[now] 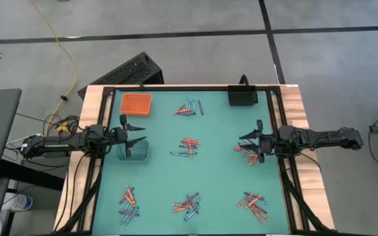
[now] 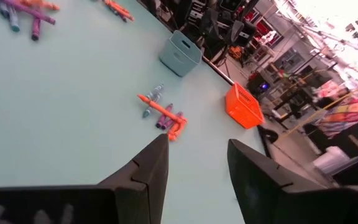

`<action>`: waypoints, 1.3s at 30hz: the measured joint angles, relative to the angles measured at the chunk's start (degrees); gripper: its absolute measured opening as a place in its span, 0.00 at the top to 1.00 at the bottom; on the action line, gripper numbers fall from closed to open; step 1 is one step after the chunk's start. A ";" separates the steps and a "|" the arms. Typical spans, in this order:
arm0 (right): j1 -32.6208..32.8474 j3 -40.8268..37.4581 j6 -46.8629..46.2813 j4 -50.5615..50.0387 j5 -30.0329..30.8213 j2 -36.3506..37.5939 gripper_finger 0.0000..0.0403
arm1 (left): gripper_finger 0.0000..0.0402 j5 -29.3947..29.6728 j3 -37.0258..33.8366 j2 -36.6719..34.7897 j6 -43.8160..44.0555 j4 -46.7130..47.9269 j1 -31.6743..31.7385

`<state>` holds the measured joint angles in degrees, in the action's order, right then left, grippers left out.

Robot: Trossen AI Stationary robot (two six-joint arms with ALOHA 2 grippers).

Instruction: Sort crayons

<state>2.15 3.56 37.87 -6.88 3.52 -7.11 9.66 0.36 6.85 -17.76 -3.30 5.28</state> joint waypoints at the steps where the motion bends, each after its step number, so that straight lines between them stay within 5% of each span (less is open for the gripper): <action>1: 0.01 -0.10 -1.51 0.64 -0.84 0.02 0.57 | 0.61 -0.01 0.02 0.00 -0.01 -0.01 0.00; 15: 0.08 -0.11 -34.31 20.70 -6.00 0.02 0.57 | 0.61 0.00 0.00 0.00 -0.02 -0.01 0.00; 32: 0.06 -0.03 -41.32 28.87 -6.10 -0.47 0.57 | 0.61 0.01 0.00 0.00 0.00 -0.01 0.00; 39: 0.09 7.11 -40.63 34.15 -9.30 -8.80 0.57 | 0.61 0.00 0.00 0.00 0.00 -0.01 0.00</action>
<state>2.24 10.66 -2.76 27.27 -5.78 -15.91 9.66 0.37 6.85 -17.76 -3.31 5.28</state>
